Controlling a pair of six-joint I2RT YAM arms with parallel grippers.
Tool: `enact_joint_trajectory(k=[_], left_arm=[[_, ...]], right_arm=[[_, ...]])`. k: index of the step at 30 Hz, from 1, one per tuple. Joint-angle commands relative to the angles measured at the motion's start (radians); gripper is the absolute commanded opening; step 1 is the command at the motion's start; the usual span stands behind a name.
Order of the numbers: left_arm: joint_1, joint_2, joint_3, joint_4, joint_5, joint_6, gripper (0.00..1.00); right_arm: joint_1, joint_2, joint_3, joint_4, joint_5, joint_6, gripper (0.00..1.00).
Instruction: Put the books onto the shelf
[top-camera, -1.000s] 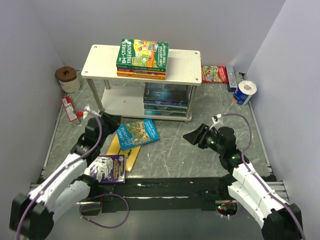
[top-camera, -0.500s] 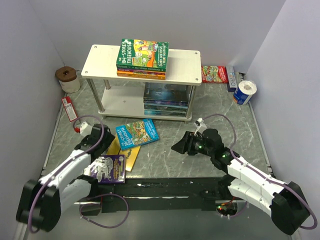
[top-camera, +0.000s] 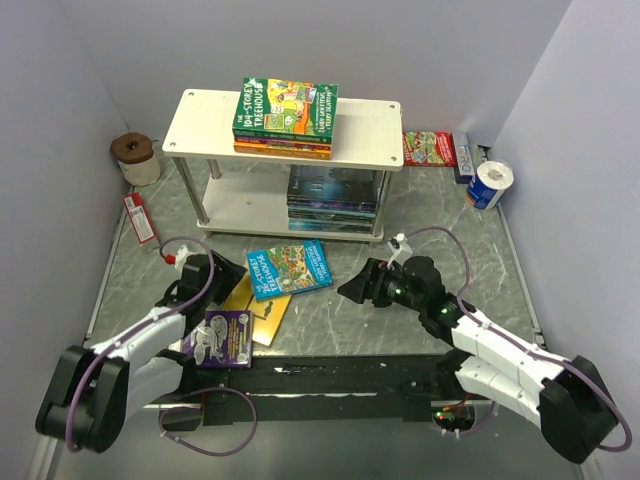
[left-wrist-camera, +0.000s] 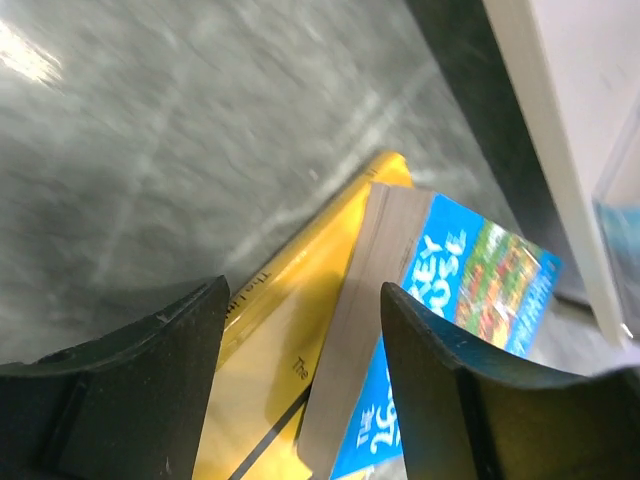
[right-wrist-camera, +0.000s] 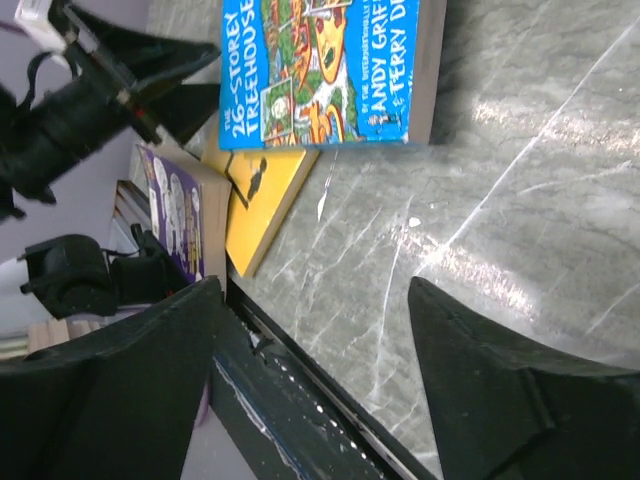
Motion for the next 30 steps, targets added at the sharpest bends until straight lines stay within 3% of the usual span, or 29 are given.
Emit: enact_joint_trajectory(k=[1, 8, 13, 20, 23, 26, 30], left_arm=[[-0.007, -0.079, -0.066, 0.158, 0.178, 0.011, 0.67], [-0.019, 0.005, -0.048, 0.186, 0.276, 0.062, 0.61], [-0.045, 0.039, -0.031, 0.183, 0.276, 0.074, 0.60], [-0.067, 0.067, -0.014, 0.179, 0.270, 0.074, 0.59], [-0.076, 0.073, -0.022, 0.177, 0.263, 0.076, 0.58], [-0.085, 0.074, -0.033, 0.188, 0.250, 0.073, 0.58], [-0.094, 0.087, -0.027, 0.182, 0.249, 0.074, 0.58]], right_arm=[[0.006, 0.110, 0.010, 0.135, 0.021, 0.031, 0.86], [0.005, 0.348, 0.117, 0.171, 0.101, 0.042, 0.88], [0.003, 0.523, 0.195, 0.188, 0.069, 0.027, 0.89], [-0.002, 0.641, 0.150, 0.280, 0.020, 0.073, 0.90], [-0.012, 0.698, 0.073, 0.393, -0.029, 0.103, 0.90], [-0.028, 0.791, -0.019, 0.678, -0.115, 0.167, 0.86], [-0.048, 0.975, -0.080, 1.116, -0.279, 0.293, 0.71]])
